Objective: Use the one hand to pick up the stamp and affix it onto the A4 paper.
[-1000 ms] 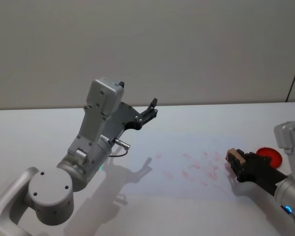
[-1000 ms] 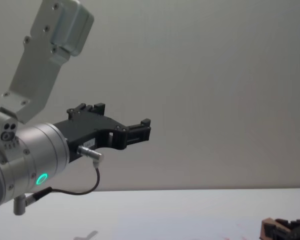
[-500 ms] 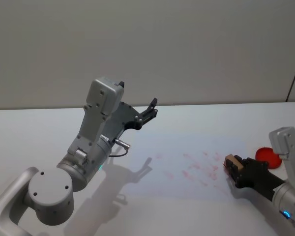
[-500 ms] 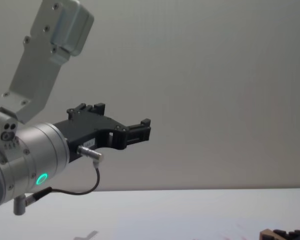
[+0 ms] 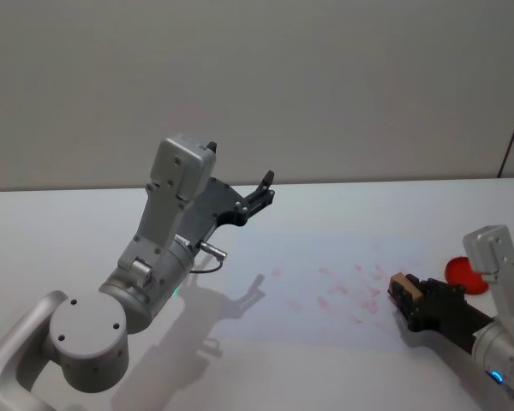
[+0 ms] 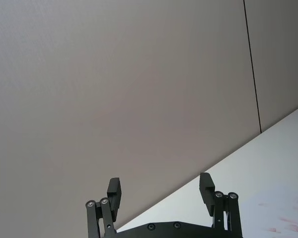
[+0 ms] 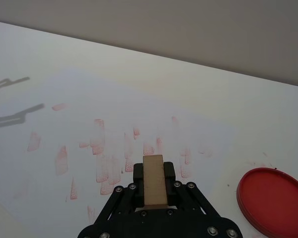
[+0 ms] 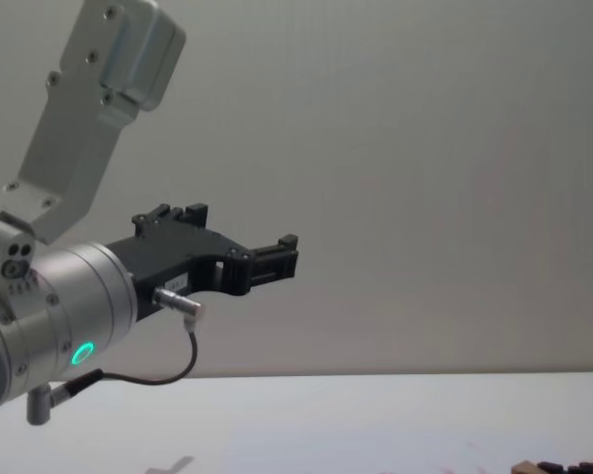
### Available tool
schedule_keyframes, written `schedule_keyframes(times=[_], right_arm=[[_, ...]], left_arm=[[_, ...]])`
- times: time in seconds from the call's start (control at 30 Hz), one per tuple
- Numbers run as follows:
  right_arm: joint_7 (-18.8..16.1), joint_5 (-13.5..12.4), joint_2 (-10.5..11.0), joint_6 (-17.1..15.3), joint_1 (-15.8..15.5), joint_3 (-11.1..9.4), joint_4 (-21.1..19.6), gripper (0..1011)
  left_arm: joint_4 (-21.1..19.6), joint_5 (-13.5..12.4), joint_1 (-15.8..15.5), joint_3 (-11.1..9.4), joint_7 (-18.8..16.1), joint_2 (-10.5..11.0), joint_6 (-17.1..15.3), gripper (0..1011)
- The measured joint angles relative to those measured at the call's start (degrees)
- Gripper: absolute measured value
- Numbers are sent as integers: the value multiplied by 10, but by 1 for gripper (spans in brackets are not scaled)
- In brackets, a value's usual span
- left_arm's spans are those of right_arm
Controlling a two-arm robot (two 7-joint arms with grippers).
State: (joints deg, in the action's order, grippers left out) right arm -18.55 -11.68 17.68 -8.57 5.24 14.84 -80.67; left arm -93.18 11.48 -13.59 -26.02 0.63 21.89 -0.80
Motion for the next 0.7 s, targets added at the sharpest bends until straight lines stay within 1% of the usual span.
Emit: schedule_keyframes(times=[0.43, 0.7], right_arm=[[5, 4, -1, 2, 4, 0, 9, 219], [6, 1, -1, 0, 7, -2, 12, 219]], left_arm=[[0, 0, 0, 0, 0, 0, 0, 1001], [0, 0, 0, 0, 0, 0, 0, 1001]])
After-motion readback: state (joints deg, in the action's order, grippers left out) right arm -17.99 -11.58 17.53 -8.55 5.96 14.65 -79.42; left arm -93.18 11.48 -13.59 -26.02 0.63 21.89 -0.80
